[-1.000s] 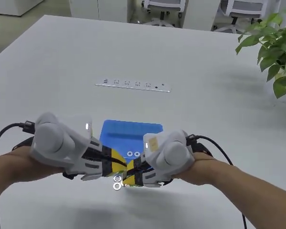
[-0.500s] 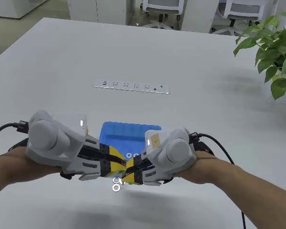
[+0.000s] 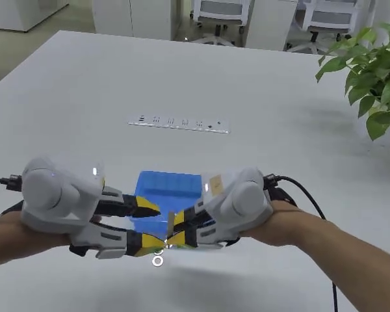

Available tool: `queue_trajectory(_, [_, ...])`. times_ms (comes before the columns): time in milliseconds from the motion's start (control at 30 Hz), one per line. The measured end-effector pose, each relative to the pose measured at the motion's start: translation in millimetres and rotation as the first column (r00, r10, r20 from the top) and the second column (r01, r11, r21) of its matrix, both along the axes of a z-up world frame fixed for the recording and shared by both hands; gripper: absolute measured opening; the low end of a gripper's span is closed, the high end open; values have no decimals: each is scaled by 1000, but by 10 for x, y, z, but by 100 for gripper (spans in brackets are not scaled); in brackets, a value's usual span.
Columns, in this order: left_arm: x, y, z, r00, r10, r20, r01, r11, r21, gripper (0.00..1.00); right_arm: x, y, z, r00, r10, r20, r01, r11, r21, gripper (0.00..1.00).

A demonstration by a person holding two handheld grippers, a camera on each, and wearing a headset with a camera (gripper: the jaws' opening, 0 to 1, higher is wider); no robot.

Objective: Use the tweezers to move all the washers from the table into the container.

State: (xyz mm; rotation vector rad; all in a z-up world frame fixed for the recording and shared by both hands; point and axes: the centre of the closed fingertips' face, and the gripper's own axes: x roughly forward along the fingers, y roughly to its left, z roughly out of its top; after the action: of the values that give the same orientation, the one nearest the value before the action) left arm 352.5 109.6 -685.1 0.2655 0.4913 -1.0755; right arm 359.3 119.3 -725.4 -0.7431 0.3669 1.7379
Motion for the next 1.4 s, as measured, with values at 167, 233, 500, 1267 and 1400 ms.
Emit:
queue_trajectory(167, [-67, 28, -13, 999, 32, -33, -33, 998, -46, 49, 36, 12, 68, 1000, 2, 1, -2, 1000, 8, 8])
queue_trajectory(233, [-71, 72, -33, 998, 52, -37, -54, 997, -54, 52, 50, 23, 91, 1000, 7, 6, -7, 1000, 10, 8])
queue_trajectory(500, [-64, 211, -74, 991, 124, -40, -126, 991, -47, 71, 98, 73, 184, 1000, 19, 13, -19, 999, 29, 8])
queue_trajectory(1267, [-148, 356, -62, 976, 218, -27, -219, 974, -57, 96, 461, 268, 342, 999, 12, 48, -15, 998, 68, 9])
queue_trajectory(1400, [-140, 359, -34, 972, 235, -19, -236, 970, -59, 99, 531, 306, 321, 999, 11, 53, -15, 997, 74, 9])
